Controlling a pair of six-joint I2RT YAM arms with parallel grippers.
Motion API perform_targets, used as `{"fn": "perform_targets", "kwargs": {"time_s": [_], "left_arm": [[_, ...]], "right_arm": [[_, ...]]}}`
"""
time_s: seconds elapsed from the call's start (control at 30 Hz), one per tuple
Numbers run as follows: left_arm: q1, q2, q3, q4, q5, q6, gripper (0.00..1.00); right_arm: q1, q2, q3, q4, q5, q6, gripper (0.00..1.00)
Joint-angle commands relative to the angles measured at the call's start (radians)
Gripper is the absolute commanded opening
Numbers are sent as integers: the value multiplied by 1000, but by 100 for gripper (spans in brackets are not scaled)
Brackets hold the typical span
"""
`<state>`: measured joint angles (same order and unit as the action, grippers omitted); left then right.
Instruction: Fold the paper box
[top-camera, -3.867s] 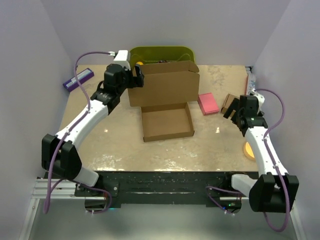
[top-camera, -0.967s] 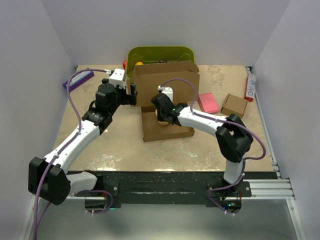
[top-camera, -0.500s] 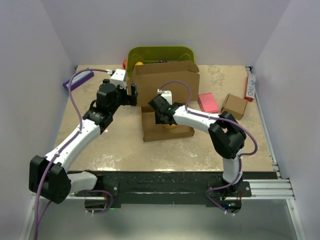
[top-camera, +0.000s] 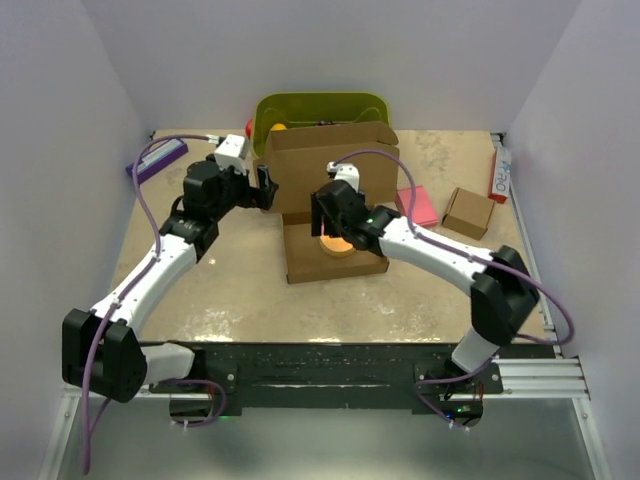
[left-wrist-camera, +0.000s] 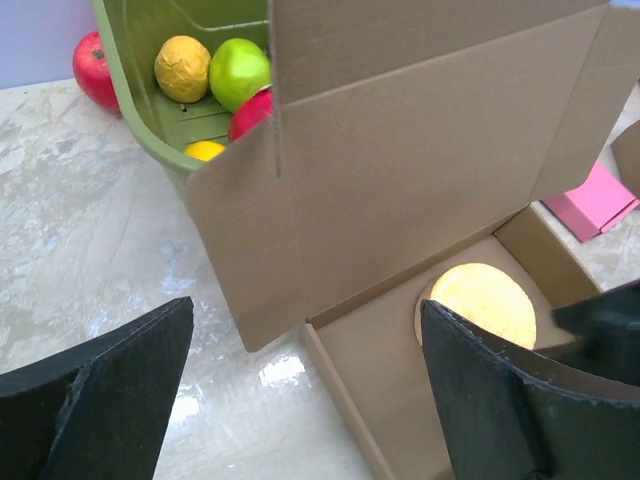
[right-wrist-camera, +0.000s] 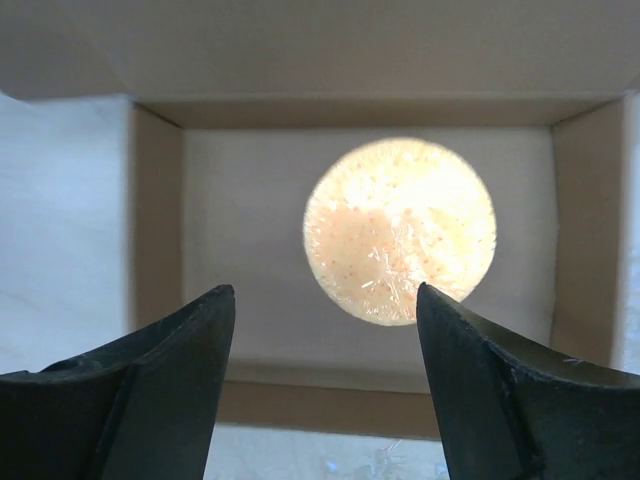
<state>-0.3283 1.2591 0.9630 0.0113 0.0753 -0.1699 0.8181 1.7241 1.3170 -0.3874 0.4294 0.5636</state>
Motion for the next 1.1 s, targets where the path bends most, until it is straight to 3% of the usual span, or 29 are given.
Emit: {"fn": "perform_targets", "kwargs": {"time_s": [0.0,0.13,0.23,0.3,0.5,1.07], "left_arm": [[92,10,20,93,168,-26,100],[159,42,17,119,263,-16,100],[212,69,20,136,330,-10,99],[235,80,20,139,351,1,99],[247,118,10,185,435,4,98],[235,221,34,240,406,10,85]], "right_arm": [[-26,-174,-39,102,-7,-68,76],[-216,-283,-116,151,-299,-99,76],[-347,-380,-176,185,-371,-171,76],[-422,-405,-177,180,-423,-247,82],[-644,-345,-136,174,-619,-300,83],[-671,-97,13,294,-704,-518,81]]}}
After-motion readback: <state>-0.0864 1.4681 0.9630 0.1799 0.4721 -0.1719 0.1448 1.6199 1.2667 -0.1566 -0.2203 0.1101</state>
